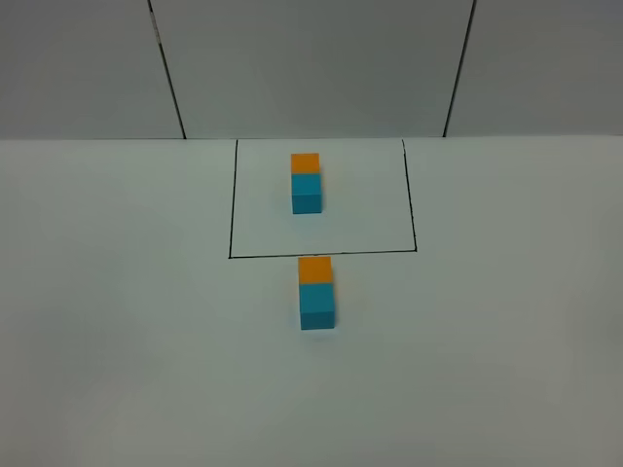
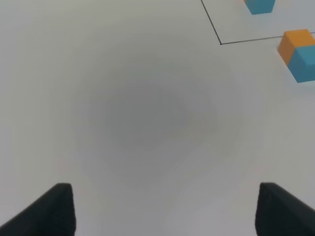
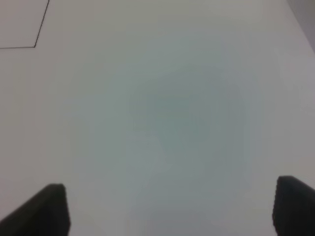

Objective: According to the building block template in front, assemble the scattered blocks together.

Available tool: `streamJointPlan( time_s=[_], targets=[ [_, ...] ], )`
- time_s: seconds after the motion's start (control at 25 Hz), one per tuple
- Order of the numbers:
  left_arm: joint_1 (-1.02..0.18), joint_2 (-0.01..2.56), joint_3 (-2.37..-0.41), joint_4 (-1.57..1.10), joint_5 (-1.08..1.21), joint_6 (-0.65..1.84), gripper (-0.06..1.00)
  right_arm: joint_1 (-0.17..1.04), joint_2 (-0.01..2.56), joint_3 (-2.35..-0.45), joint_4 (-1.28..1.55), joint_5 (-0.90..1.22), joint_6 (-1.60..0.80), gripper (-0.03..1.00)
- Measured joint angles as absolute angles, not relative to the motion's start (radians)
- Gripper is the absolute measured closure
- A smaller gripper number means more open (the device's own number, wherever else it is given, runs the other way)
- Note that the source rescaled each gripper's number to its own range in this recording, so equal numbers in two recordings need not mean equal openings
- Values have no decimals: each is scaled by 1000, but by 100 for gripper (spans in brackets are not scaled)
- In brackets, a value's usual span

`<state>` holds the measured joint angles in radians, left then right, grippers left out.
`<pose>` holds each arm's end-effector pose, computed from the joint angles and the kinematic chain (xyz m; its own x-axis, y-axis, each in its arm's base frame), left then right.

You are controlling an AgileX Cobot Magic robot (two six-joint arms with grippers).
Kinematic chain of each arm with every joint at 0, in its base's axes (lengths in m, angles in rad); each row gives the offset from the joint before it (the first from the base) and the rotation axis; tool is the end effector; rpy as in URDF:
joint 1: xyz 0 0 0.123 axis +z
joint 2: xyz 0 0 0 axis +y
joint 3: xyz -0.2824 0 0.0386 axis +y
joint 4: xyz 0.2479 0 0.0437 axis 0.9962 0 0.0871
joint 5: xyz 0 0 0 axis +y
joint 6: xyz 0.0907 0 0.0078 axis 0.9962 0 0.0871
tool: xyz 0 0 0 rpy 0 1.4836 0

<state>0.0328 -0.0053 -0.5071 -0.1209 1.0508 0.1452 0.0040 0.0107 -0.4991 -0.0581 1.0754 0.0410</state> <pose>-0.0061 -0.0097 0.2804 -0.4262 0.0704 -0.9019 0.0982 0.9947 0.0313 -0.0038 -0.0047 0.2759 -0.4780 0.0114 -0.8783 0.0472 0.9988 -0.0127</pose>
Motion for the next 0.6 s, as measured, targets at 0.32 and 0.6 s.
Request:
streamJointPlan(
  time_s=[0.32, 0.6],
  targets=[
    [33, -5, -507, -121, 1051, 145, 26, 4, 11, -499, -57, 1075, 39, 26],
    [33, -5, -507, -121, 1051, 145, 26, 4, 11, -499, -57, 1074, 39, 26]
  ],
)
